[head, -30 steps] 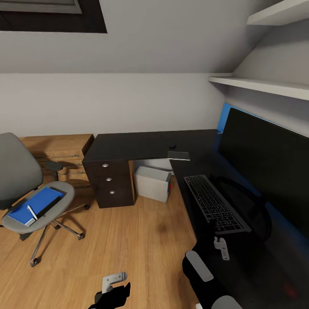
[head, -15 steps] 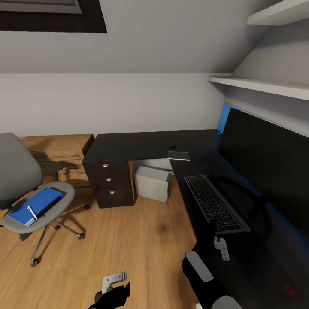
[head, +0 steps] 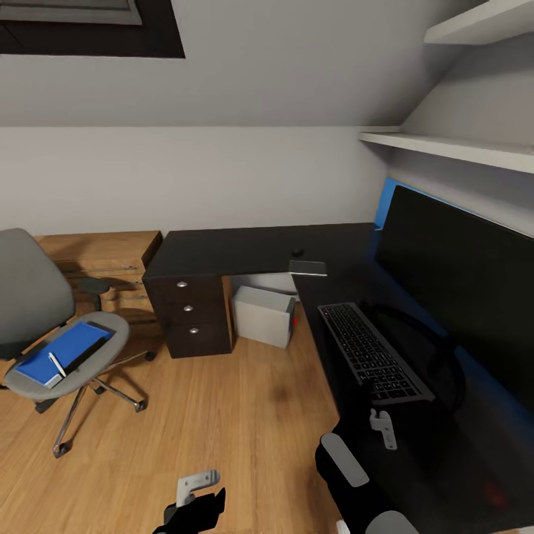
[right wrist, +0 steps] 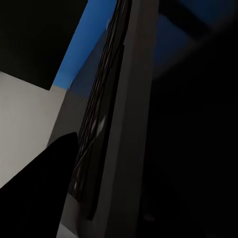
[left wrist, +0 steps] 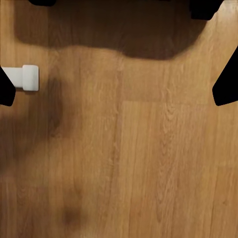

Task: In the bedroom, organize the workspace by keeping the computer under the desk, ensuring the monitor is on the desk, placing the keyboard on the desk next to the monitor, placing the mouse on the desk next to the keyboard, moving the folder from the swivel chair onto the desk next to the mouse, stacking the notebook on top of the folder with the pen on top of the notebook, and positioning the swivel chair next to the desk.

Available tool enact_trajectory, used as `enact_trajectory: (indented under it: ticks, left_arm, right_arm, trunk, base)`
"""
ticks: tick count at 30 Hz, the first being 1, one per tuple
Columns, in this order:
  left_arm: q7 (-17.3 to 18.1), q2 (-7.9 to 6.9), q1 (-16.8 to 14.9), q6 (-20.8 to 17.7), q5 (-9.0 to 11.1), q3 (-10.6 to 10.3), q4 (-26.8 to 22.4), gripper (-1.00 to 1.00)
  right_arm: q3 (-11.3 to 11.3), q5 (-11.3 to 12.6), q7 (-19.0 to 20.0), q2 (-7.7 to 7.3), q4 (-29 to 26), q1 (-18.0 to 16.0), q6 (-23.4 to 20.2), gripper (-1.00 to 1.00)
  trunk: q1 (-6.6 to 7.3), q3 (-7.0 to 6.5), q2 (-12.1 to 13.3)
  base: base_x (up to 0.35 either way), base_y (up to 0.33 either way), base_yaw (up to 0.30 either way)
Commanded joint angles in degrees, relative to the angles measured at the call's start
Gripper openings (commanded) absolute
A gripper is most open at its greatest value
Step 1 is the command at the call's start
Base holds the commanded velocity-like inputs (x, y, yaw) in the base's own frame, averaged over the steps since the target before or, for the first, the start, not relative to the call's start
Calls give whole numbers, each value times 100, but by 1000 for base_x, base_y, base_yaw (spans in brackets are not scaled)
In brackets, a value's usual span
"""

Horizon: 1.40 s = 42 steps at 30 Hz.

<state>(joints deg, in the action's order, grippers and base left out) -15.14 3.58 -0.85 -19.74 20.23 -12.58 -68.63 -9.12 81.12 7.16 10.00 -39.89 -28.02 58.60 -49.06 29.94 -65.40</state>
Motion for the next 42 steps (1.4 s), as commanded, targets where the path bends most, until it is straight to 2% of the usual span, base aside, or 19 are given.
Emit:
enact_trajectory:
  ticks: [1,25,42]
  left_arm:
    - [-50,0,-1,-19,60,-10,-10,100]
    - [-50,-5,-2,-11,60,-19,-10,100]
    - [-50,-6,-2,-13,60,-17,-2,100]
  right_arm:
    - [16,510,40,0,51,-2,3,-100]
    - [16,501,31,0,51,-2,10,-100]
    - [7,508,31,0,52,-2,11,-100]
  trunk:
    - [0,6,-3]
    - [0,6,-3]
    - [0,6,-3]
  base:
    - [-12,-6,0]
    - [25,-60,0]
    - [0,-4,0]
